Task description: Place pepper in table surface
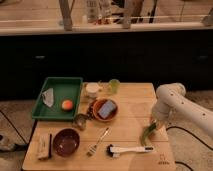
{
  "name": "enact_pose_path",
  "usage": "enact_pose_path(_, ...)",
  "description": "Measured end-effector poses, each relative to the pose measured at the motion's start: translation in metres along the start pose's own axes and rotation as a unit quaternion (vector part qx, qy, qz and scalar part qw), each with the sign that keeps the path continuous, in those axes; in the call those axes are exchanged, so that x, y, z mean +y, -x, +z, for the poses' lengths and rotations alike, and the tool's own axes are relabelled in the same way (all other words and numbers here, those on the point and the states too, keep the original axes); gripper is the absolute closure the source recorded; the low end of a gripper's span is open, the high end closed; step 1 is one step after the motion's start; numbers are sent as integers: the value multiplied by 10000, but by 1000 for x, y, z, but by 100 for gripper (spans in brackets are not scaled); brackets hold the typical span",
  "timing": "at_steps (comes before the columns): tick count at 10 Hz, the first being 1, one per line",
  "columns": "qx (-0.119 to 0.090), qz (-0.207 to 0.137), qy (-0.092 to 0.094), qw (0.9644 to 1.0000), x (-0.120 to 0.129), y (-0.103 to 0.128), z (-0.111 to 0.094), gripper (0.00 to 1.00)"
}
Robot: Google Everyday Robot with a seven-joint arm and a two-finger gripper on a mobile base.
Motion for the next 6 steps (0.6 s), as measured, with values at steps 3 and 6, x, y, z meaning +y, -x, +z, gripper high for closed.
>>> enact_pose_path(3, -81, -193, -35, 9998, -4, 8, 1, 20)
enact_pose_path(6, -144, -328, -48, 9993, -5, 12, 2, 20)
